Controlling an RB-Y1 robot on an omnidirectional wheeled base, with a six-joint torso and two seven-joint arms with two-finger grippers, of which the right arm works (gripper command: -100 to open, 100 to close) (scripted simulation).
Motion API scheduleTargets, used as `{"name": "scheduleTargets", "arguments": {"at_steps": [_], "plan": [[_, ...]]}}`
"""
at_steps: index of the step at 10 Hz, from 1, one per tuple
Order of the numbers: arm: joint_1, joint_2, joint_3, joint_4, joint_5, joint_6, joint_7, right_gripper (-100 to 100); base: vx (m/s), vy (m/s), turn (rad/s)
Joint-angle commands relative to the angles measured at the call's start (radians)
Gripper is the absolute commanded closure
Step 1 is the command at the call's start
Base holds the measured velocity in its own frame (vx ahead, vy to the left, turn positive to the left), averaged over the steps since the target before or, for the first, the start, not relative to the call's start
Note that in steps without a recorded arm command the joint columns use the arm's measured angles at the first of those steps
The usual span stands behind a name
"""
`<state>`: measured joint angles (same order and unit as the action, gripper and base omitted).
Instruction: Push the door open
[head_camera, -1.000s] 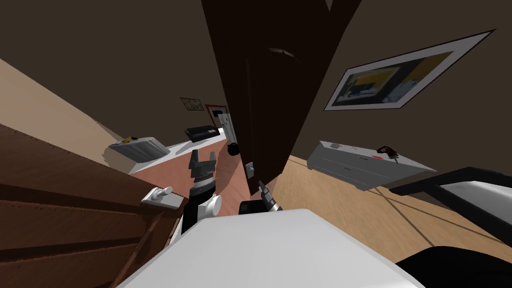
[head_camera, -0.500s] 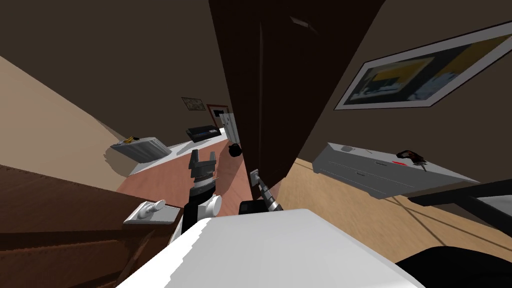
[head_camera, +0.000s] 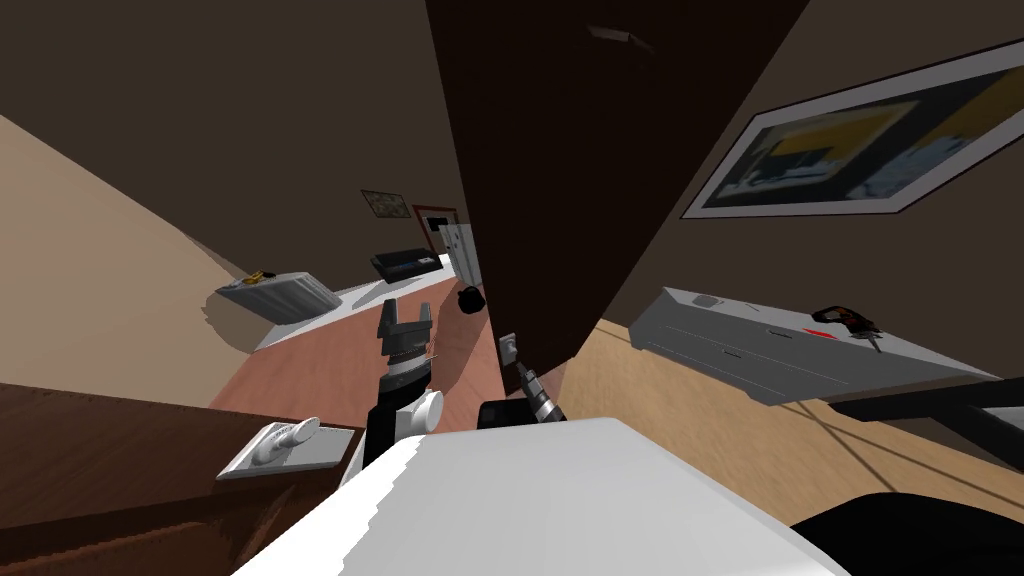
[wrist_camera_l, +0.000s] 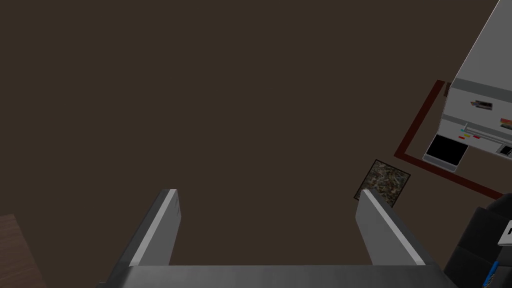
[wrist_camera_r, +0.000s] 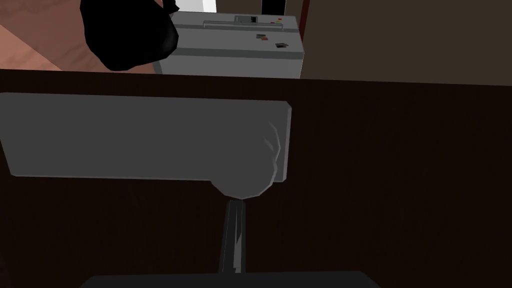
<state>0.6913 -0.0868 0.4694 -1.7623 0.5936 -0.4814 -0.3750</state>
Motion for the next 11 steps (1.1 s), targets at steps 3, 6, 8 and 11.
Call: {"name": "scheduleTargets", "arguments": {"at_steps": [3,6,8,11], "plan": [[0.000,0.000,0.000,0.000,0.000,0.000,0.000,100,-0.018,-0.011,0.001],[0.008,0.012,-0.022,0.002,-0.012,-0.006,0.009,-100,-0.090,0.047,-0.127],[0.015,0.039,-0.042,0.003,-0.022,-0.012,0.016,-100,-0.183,0.066,-0.157],[-0.003,0.024,-0.042,0.012,-0.024,-0.002,0.019,-100,0.066,0.063,0.013]]}}
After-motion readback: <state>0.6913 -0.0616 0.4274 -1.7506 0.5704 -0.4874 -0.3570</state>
